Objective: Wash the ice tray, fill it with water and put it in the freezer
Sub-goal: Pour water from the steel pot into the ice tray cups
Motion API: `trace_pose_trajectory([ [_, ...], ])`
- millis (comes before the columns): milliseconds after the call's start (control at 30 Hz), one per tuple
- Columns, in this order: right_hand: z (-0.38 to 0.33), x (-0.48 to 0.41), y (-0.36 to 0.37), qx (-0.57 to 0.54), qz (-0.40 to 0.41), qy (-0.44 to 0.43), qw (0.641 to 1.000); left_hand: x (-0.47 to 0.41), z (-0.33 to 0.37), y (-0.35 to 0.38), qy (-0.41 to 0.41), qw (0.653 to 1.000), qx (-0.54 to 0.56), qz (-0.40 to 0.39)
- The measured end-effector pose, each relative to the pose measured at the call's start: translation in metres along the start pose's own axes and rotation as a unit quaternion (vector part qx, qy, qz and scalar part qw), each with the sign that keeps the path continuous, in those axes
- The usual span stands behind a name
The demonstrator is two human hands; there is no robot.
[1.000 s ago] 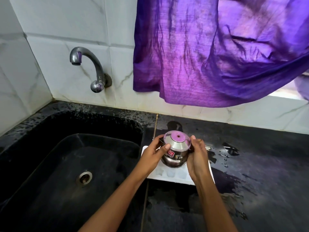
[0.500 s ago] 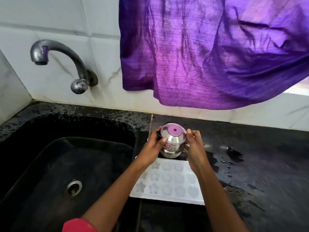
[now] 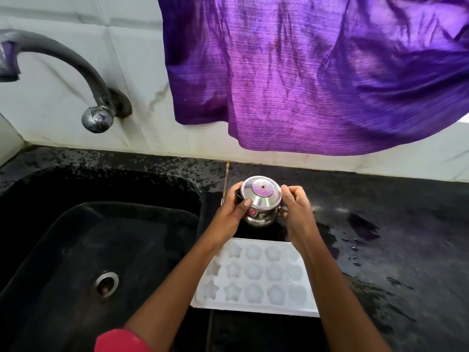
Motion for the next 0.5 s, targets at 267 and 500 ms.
trace_pose_trajectory([
  [267,-0.008,0.005,-0.004,0.012,-0.009,0.007,1.0,0.002,0.002,-0.002,-0.029,0.999,-0.022,0.014],
  [500,-0.021,0.031,-0.029,0.2,0.045,-0.114,0.972,0.032,0.002,-0.011,-0.015,0.977,-0.207,0.047],
])
Point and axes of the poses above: each hand's wrist, its own x-axis away from the middle knuckle, its own y-axis out of the palm, z = x × y, the point moved 6 cm from there along -x, towards the middle knuckle, and after that the axes turned 12 degrees about x, right-handed, at the moved point
